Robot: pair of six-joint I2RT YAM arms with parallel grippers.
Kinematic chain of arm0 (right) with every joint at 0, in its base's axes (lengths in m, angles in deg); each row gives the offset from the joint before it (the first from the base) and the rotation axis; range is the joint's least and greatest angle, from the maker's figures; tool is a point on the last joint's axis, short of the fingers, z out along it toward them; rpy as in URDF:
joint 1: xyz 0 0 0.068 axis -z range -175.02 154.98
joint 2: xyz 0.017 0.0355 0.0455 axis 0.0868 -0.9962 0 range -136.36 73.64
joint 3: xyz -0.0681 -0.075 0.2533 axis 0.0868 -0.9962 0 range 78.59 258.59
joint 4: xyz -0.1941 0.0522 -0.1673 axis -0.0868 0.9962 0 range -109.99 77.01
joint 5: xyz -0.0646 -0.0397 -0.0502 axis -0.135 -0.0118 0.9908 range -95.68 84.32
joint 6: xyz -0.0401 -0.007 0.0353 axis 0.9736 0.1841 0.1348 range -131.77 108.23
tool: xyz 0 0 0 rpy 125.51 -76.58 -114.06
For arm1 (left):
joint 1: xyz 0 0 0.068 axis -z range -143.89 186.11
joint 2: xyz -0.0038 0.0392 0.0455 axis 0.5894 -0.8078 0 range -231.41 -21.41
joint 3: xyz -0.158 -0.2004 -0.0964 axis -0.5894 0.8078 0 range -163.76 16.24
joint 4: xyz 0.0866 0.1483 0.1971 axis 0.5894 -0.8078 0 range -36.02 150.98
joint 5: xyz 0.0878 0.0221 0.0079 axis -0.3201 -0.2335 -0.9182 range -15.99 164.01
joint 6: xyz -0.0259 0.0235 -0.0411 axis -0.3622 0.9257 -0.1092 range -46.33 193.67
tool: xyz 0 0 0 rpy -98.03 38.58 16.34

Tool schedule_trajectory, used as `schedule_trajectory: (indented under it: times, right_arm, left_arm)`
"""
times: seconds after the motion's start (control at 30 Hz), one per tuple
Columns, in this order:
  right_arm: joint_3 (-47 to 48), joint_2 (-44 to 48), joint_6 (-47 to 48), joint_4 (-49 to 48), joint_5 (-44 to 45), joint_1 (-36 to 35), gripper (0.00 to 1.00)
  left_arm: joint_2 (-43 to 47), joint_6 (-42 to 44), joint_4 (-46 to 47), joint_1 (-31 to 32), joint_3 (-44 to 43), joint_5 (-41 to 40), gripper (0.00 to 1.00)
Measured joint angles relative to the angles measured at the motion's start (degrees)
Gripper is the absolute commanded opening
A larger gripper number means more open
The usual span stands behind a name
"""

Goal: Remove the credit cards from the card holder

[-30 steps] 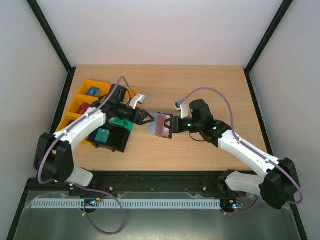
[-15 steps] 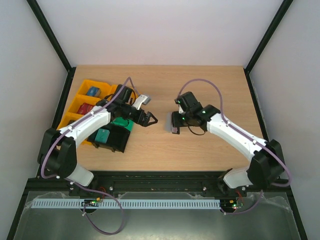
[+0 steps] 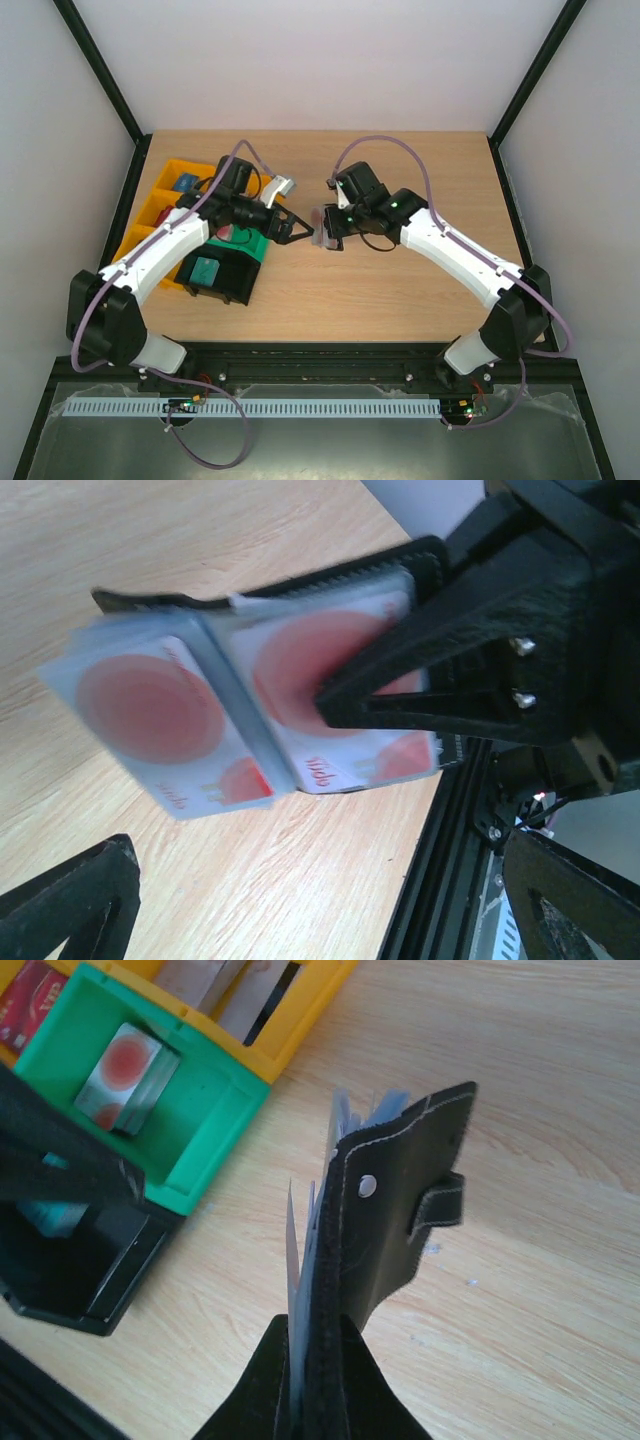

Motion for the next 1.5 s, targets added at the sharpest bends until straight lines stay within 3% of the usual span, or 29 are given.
schedule_trajectory:
  times: [0.17, 0.27, 0.43, 0.67, 0.87, 0.97, 1.1, 1.27, 1.5]
  right_arm:
    - [0.0, 1.0, 2.9, -0.3, -6.4, 2.1, 0.02]
    - [0.0, 3.5, 5.9, -1.2, -11.4, 4.3, 0.02]
    - [0.0, 9.4, 12.1, -4.5, -21.9, 5.3, 0.02]
    - [-6.2, 18.7, 14.4, -18.9, -40.9, 5.2, 0.02]
    - [-7.3, 19.5, 14.3, -24.7, -51.3, 5.1, 0.02]
    - [-7.3, 19.6, 14.9, -25.1, -53.6, 5.1, 0.02]
    - [-7.3, 20.0, 15.4, -25.1, -54.3, 5.1, 0.02]
    - [-7.3, 20.4, 16.3, -25.0, -53.6, 5.1, 0.02]
    - [-8.1, 21.6, 16.4, -25.0, -44.7, 4.8, 0.02]
  left_arm:
    - [2.8, 1.4, -0.7, -3.9, 1.4, 0.3, 0.99]
    - [5.3, 3.5, -2.4, -6.0, 1.7, 1.5, 0.93]
    - [7.9, 9.6, -8.4, -6.8, -0.7, 5.7, 0.99]
    - [8.6, 15.4, -15.7, -6.8, -7.9, 13.0, 0.99]
    - [9.1, 21.0, -21.4, -6.8, -10.2, 18.3, 0.98]
    - [9.1, 22.7, -23.3, -6.7, -10.3, 20.7, 0.85]
    - [9.2, 24.4, -25.2, -6.5, -11.5, 22.6, 0.57]
    - [10.8, 26.8, -28.0, -6.5, -12.3, 24.1, 0.04]
    - [13.3, 25.8, -28.4, -6.5, -12.6, 22.4, 0.02]
